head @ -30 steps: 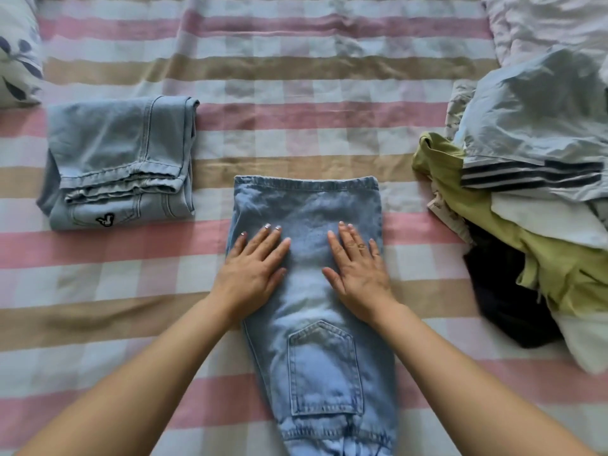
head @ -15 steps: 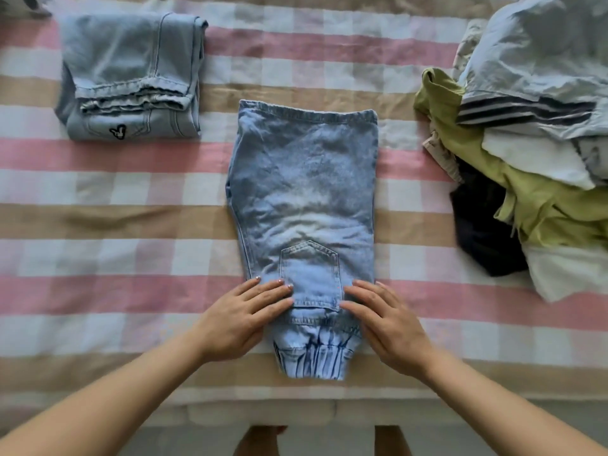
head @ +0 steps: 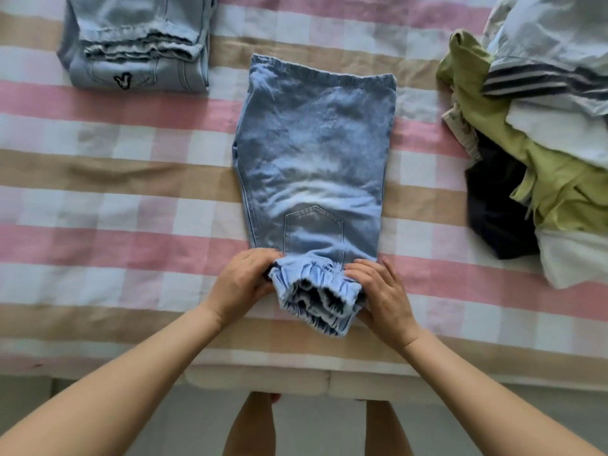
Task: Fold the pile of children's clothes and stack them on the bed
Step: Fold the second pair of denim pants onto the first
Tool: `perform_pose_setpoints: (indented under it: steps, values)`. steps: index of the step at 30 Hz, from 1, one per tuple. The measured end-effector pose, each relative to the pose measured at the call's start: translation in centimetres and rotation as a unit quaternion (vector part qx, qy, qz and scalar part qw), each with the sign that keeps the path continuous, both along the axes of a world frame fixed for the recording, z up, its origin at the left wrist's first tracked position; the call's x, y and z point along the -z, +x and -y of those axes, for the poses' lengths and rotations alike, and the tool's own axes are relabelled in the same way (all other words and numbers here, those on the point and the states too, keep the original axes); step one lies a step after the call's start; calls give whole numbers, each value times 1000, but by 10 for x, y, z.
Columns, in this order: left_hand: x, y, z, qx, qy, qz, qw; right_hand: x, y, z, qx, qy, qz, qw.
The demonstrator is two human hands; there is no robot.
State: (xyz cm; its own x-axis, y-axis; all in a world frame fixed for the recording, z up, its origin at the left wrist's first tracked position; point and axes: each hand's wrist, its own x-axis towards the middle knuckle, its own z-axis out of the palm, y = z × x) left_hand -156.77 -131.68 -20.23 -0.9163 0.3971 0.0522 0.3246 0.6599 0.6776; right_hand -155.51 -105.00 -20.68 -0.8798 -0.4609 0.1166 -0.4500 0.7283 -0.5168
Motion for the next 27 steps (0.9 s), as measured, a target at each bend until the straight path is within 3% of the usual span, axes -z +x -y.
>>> perform_pose_setpoints:
  steps: [5, 10, 14, 21, 27]
  values:
    - [-12, -21, -17, -162, 119, 76, 976, -25, -35, 12, 126, -138, 59, 981]
    - [-20, -73, -39, -278, 182, 44, 942, -39, -84, 29, 235, -202, 87, 947]
    - [-25, -131, -45, -339, 168, 30, 925, -48, -138, 45, 299, -244, 83, 919]
    - [-9, -228, -43, -391, 68, 68, 915, -24, -241, 56, 347, -191, 87, 914]
    - [13, -239, -43, -377, -11, 101, 921, 15, -253, 60, 404, -79, 135, 901]
